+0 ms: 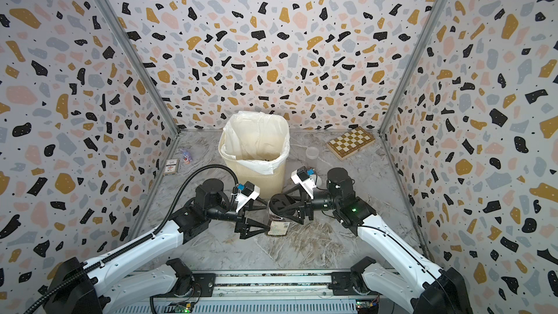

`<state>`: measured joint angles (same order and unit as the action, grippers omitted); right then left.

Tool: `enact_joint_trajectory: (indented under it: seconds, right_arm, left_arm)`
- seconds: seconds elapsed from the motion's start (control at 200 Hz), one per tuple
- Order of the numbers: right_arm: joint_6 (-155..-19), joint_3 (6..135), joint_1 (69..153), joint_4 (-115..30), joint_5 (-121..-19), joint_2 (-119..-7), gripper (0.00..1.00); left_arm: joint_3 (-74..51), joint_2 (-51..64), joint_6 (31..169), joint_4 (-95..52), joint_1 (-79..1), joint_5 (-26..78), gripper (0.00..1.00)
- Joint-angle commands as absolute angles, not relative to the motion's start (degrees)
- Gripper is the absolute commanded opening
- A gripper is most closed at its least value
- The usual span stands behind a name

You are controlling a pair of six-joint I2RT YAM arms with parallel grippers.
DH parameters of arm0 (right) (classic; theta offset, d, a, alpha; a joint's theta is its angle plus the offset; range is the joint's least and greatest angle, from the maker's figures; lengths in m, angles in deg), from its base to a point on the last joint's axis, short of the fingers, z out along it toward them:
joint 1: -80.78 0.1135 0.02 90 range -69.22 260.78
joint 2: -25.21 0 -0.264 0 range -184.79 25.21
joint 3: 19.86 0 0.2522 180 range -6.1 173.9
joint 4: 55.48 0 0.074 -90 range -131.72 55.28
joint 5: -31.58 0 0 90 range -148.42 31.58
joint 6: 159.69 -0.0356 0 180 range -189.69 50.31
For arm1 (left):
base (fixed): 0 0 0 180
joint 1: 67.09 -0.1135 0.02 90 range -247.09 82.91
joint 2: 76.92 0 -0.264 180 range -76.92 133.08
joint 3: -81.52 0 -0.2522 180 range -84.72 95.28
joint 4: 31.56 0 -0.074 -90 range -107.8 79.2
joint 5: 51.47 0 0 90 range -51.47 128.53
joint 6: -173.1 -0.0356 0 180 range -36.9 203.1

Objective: Empty the moldy dried flower tea in the jars
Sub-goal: Pick up the jar from the center of the board.

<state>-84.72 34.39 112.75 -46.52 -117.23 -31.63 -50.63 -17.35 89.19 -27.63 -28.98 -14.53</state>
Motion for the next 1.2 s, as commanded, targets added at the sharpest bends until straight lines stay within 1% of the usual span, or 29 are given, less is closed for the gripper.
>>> enact_joint_trajectory:
  seconds: [0.0, 0.23, 0.42, 0.671, 0.956, 1.031, 1.076, 1.196]
  right_arm:
    - [-85.4, 36.7, 113.25, -48.68, -117.99, -31.43, 0.78]
    - [-86.32, 35.91, 113.56, -49.78, -116.31, -31.57, 0.77]
    - [-90.16, 35.06, 113.66, -53.73, -113.9, -31.04, 0.77]
    - [-92.97, 33.93, 116.01, -57.25, -111.44, -31.47, 0.77]
    - [-94.9, 33.36, 117.26, -60.26, -109.96, -32.67, 0.77]
    - [-95.4, 33.19, 117.27, -60.85, -109.97, -32.76, 0.77]
    - [-95.75, 32.97, 117.27, -61.33, -109.95, -32.75, 0.77]
    - [-96.4, 32.57, 117.37, -61.96, -110.02, -32.91, 0.78]
  left_arm:
    - [-51.85, -17.81, 91.89, -35.25, -28.6, -12.62, 0.99]
    - [-51.59, -17.14, 93.42, -34.36, -28.64, -14.91, 0.99]
    - [-54.6, -18.16, 97.52, -39.29, -28.59, -13.98, 0.99]
    - [-58.43, -17.44, 104.02, -50.99, -28.46, -10.25, 0.99]
    - [-58.7, -16.32, 106.31, -54.21, -27.98, -10.78, 1.0]
    - [-58.7, -16.36, 106.18, -53.27, -28.0, -10.67, 0.98]
    - [-58.7, -16.44, 105.75, -52.69, -27.98, -10.66, 0.94]
    - [-58.46, -16.51, 105.14, -51.36, -28.0, -10.78, 0.89]
